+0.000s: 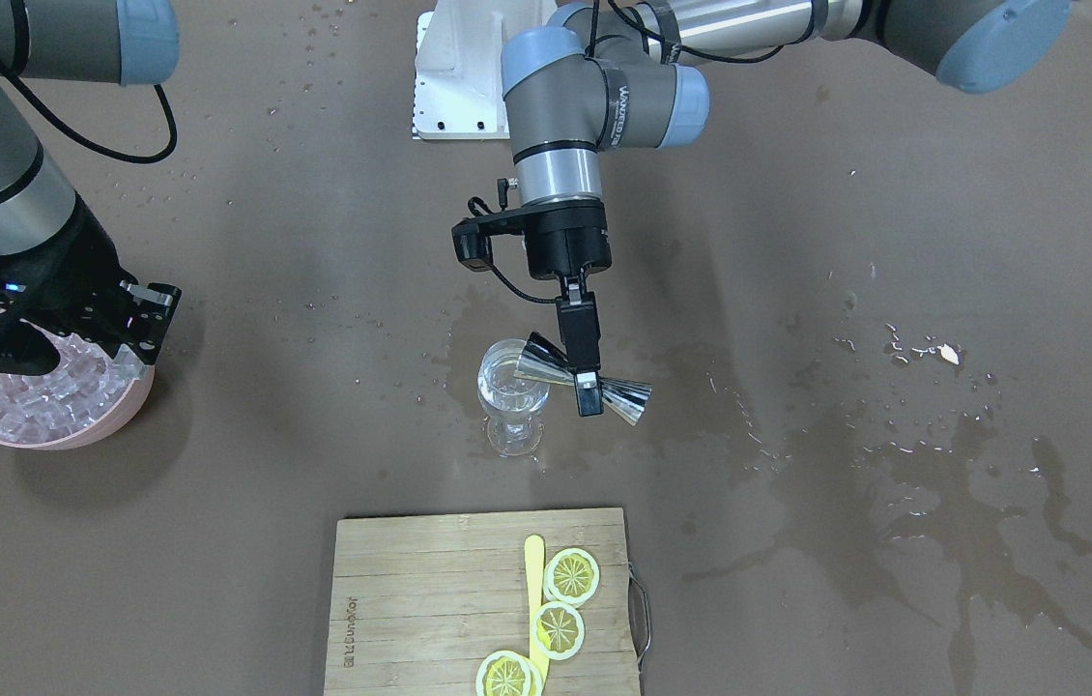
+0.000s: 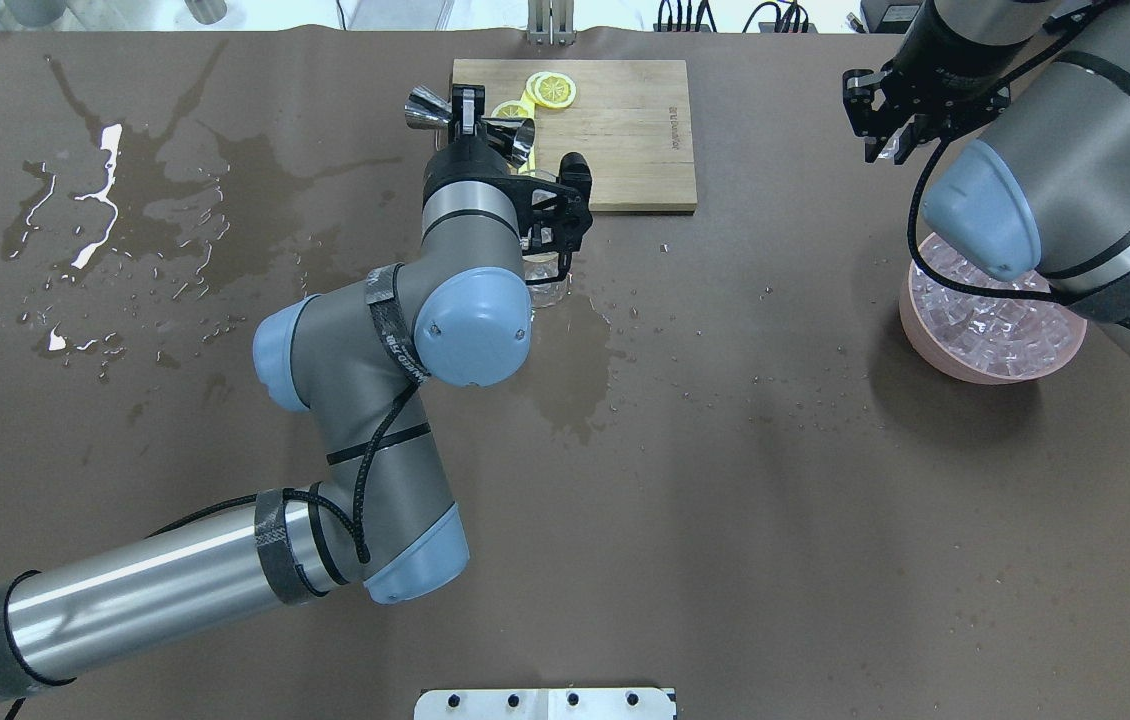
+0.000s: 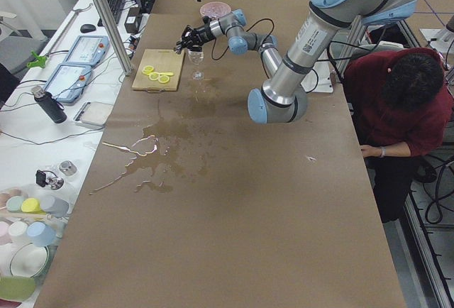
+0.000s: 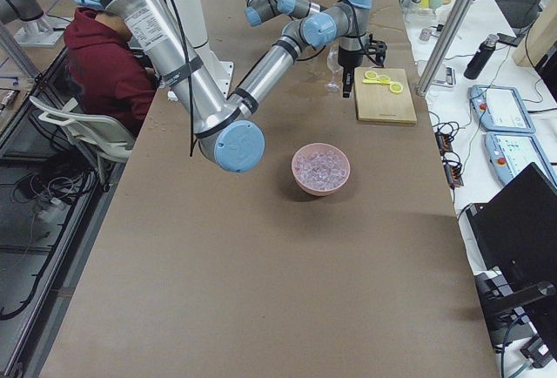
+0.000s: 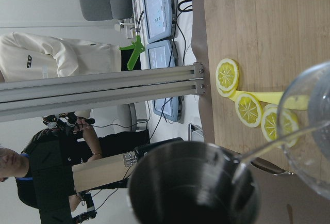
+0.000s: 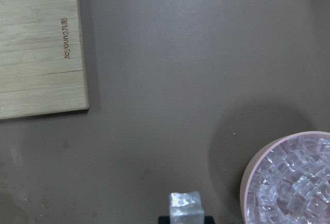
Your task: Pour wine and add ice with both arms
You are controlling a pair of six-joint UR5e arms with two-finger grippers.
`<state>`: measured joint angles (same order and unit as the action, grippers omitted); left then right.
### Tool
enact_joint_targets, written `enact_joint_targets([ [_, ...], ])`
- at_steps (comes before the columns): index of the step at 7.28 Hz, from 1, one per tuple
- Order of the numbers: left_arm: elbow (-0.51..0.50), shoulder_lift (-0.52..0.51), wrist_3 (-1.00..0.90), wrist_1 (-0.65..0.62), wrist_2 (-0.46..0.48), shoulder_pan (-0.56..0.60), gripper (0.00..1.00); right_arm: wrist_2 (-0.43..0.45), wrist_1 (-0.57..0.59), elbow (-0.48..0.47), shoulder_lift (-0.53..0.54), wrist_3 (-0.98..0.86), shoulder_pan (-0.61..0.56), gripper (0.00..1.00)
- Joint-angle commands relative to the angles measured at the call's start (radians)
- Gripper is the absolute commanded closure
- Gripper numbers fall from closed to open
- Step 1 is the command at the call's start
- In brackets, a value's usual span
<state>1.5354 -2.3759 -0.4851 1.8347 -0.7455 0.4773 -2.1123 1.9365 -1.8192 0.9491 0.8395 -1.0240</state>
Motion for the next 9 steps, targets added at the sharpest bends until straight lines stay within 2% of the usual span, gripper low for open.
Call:
enact_joint_targets([
  [1, 0.0, 0.0, -0.05, -0.002, 0.012, 0.0, 1.0, 0.002, -0.001, -0.002, -0.032, 0.03, 0.021, 0.96],
  [4, 0.005, 0.003, -0.102, -0.002, 0.032, 0.0, 1.0, 0.0, 0.001, -0.006, -0.079, 0.066, 0.044, 0.96],
  [6, 0.005, 0.0, -0.113, -0.005, 0.034, 0.0, 1.0, 0.0, 0.059, -0.008, -0.11, 0.066, 0.045, 0.96],
  [8, 0.003, 0.003, -0.121, -0.002, 0.034, 0.0, 1.0, 0.002, 0.07, -0.006, -0.127, 0.082, 0.059, 0.96],
  [9, 0.005, 0.007, -0.096, 0.039, 0.031, 0.001, 1.0, 0.0, 0.07, -0.005, -0.142, 0.104, 0.071, 0.96],
])
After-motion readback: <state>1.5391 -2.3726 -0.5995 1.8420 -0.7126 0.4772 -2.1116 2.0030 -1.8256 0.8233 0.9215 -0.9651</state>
